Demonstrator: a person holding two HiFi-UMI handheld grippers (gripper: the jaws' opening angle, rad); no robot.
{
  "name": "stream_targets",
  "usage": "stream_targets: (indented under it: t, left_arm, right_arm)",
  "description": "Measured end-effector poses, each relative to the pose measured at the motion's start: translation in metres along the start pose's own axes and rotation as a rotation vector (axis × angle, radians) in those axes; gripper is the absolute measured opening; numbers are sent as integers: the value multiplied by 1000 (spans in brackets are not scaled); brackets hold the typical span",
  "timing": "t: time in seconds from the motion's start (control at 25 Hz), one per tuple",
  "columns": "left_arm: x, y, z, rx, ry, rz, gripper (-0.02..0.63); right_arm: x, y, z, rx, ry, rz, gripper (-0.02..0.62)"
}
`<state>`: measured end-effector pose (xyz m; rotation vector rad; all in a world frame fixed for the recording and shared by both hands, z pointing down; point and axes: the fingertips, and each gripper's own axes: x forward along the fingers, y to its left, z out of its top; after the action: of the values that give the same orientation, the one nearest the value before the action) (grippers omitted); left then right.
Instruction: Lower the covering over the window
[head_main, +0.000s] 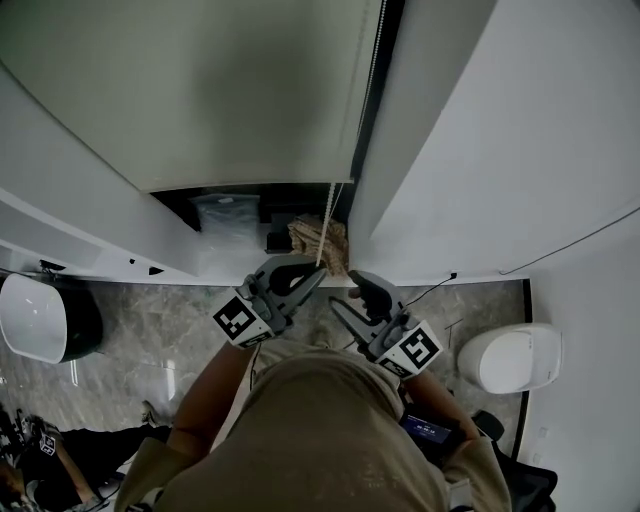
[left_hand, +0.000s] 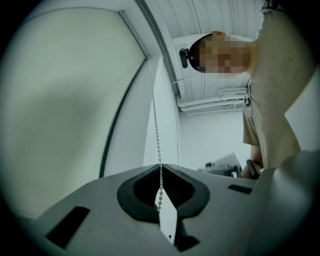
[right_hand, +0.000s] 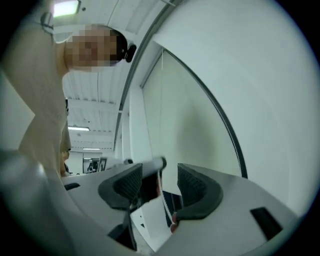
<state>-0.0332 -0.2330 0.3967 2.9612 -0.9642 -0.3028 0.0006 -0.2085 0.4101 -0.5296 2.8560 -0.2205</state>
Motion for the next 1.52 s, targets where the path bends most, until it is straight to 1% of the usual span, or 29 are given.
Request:
stream_targets:
  t: [0.08, 0.12, 0.16, 0.2, 0.24, 0.36, 0.4, 0.44, 0.48, 0.52, 0.6, 0.64, 0.68, 0.72, 0.76, 0.84, 0.92, 1.0, 1.04, 1.08, 1.12, 1.2, 1.24, 1.28, 1.32, 1.4, 1.44, 1.48, 1.52]
  left_arm:
    - [-7, -3, -29, -25, 51, 3, 25]
    - [-8, -8, -37, -37, 60, -2, 25]
    - [-8, -14, -41, -44, 57, -11, 25]
    - [-8, -21, -42, -46, 50, -22, 25]
    - [-7, -27, -41, -46, 45, -34, 25]
    - [-5, -38, -41, -64, 53, -52, 25]
    - [-6, -37, -42, -65, 56, -54, 25]
    - [-7, -36, -42, -61, 58, -54, 25]
    - [-9, -35, -42, -50, 61, -54, 25]
    - [-10, -36, -42, -35, 67, -57, 25]
    - [-14, -42, -45, -18, 96, -80, 25]
    - [-20, -41, -47, -31, 102, -98, 49]
    - [-27, -37, -46, -49, 91, -110, 130]
    - [-34, -29, -41, -59, 66, -112, 170]
    - [-37, -20, -28, -60, 28, -103, 173]
    - [-24, -6, 5, -43, -34, -67, 173]
    - [2, -2, 33, -14, -48, -50, 173]
    - [20, -9, 49, 17, -33, -56, 168]
    - [25, -15, 52, 33, -19, -62, 56]
    - [27, -19, 52, 39, -14, -69, 21]
    - [27, -19, 51, 37, -21, -70, 20]
    - [21, -9, 45, 37, -39, -40, 18]
    - [17, -3, 37, 45, -31, -22, 18]
    - [13, 3, 26, 50, -10, -12, 18]
    - [9, 6, 11, 46, 23, -11, 18]
    - [-1, 5, -29, 18, 110, -26, 18]
    - [-6, -1, -49, 0, 150, -37, 18]
    - [-8, -9, -62, -18, 169, -48, 18]
    - [-8, -20, -66, -35, 159, -60, 18]
  right_arm:
    - [5, -6, 16, -12, -18, -28, 206]
    - [9, -5, 21, -24, -13, -30, 204]
    - [14, -3, 25, -31, -6, -25, 186]
    - [18, -1, 27, -34, 2, -16, 151]
    - [22, 2, 27, -35, 11, -5, 135]
    - [31, 9, 18, -55, 47, 18, 132]
    - [34, 8, 15, -72, 60, 16, 118]
    - [37, 8, 13, -93, 74, 12, 49]
    - [39, 9, 12, -110, 89, 9, 24]
    - [39, 10, 12, -119, 100, 5, 14]
    - [37, 8, 14, -104, 104, -14, 9]
    - [36, 4, 13, -87, 98, -28, 8]
    - [34, -2, 9, -68, 97, -40, 8]
    - [32, -7, 0, -52, 114, -48, 8]
    - [29, -11, -14, -41, 150, -51, 6]
    - [23, -13, -47, -26, 246, -37, 6]
    - [20, -8, -61, -16, 286, -8, 8]
    - [21, 4, -58, -30, 288, 8, 8]
    - [22, 10, -57, -40, 291, 13, 8]
    - [22, 14, -56, -51, 294, 18, 8]
    - [21, 16, -55, -68, 292, 25, 8]
    - [19, 15, -47, -110, 262, 33, 9]
    - [17, 12, -38, -111, 231, 28, 35]
    - [14, 7, -27, -95, 189, 14, 147]
    - [14, 1, -12, -76, 134, -9, 183]
    - [16, -9, 15, -62, 43, -57, 181]
    - [19, -11, 24, -67, 25, -67, 175]
    - [21, -11, 29, -73, 22, -65, 161]
    - [24, -10, 31, -75, 30, -58, 142]
